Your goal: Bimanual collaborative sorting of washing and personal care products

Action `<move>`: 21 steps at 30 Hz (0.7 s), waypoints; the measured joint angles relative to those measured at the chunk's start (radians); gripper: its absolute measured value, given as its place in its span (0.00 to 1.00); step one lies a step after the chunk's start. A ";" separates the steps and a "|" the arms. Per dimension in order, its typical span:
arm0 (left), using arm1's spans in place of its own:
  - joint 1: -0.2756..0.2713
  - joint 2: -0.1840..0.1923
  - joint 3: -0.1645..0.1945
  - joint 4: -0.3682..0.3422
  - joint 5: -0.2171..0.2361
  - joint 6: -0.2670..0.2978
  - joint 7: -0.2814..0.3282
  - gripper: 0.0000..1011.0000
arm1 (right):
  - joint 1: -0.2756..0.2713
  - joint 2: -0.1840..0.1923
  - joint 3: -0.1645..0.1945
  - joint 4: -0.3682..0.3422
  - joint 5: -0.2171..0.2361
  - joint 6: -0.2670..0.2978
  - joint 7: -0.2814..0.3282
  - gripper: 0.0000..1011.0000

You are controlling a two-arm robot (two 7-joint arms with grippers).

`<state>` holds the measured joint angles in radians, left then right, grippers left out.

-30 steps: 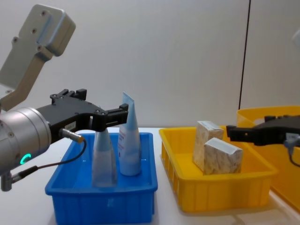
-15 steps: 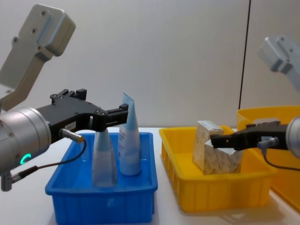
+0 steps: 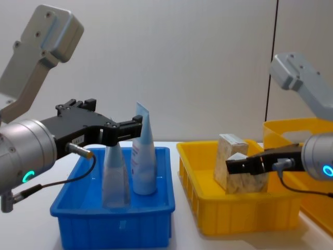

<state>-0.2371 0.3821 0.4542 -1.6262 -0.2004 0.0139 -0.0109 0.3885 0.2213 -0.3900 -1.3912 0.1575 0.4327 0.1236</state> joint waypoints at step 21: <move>0.000 0.000 0.000 0.000 0.000 0.000 0.000 0.99 | 0.034 -0.026 -0.003 0.058 -0.014 0.039 0.004 0.88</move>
<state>-0.2372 0.3821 0.4542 -1.6262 -0.2004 0.0139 -0.0109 0.4224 0.1948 -0.3930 -1.3332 0.1440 0.4714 0.1275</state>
